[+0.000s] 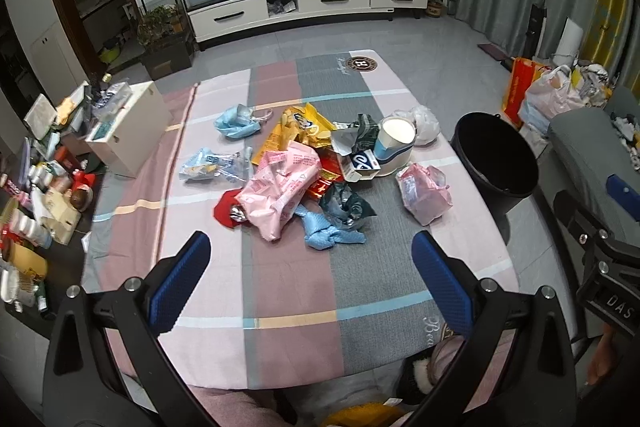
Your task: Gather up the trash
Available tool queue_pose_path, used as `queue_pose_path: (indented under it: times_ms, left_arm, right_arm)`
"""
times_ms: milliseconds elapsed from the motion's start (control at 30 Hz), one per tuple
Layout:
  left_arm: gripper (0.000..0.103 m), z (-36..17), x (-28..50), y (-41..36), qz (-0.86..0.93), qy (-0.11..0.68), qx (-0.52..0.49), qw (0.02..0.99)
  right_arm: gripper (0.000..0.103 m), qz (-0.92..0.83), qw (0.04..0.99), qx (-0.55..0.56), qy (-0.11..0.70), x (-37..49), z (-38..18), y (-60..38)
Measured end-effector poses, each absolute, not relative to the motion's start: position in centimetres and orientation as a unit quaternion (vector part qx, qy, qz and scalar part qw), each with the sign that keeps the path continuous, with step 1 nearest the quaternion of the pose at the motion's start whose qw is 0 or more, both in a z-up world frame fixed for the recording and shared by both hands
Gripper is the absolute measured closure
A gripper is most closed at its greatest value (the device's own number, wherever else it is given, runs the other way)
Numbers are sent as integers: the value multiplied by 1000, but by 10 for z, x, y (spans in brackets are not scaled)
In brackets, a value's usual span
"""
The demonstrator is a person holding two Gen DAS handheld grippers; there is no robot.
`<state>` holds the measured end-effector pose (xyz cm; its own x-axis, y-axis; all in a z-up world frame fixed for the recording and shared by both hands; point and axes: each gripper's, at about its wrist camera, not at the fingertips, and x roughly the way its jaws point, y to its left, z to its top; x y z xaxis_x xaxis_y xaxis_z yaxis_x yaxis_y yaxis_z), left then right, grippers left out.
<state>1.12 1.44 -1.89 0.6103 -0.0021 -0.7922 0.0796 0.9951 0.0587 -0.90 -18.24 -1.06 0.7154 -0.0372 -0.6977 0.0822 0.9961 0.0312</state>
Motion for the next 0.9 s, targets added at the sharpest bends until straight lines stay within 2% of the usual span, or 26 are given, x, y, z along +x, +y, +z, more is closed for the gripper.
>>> queue_pose_path:
  times_ms: [200, 367, 567, 733, 833, 900]
  left_arm:
    - [3, -52, 30, 46, -92, 404, -51, 909]
    - [3, -107, 58, 77, -100, 406, -115, 901]
    - [3, -156, 61, 55, -150, 407, -80, 897]
    - [3, -156, 66, 21, -202, 385, -35, 900]
    - [13, -160, 72, 7, -206, 379, -16, 902]
    - [23, -169, 79, 0, -206, 392, -14, 897]
  right_arm:
    - [3, 68, 910, 100, 397, 14, -64, -194]
    - [3, 100, 892, 135, 418, 47, -121, -201]
    - [3, 137, 893, 115, 412, 80, -149, -191]
    - [4, 149, 894, 76, 416, 97, -163, -174]
    - [10, 132, 894, 53, 424, 110, -173, -172]
    - [15, 131, 891, 53, 432, 116, -180, -174]
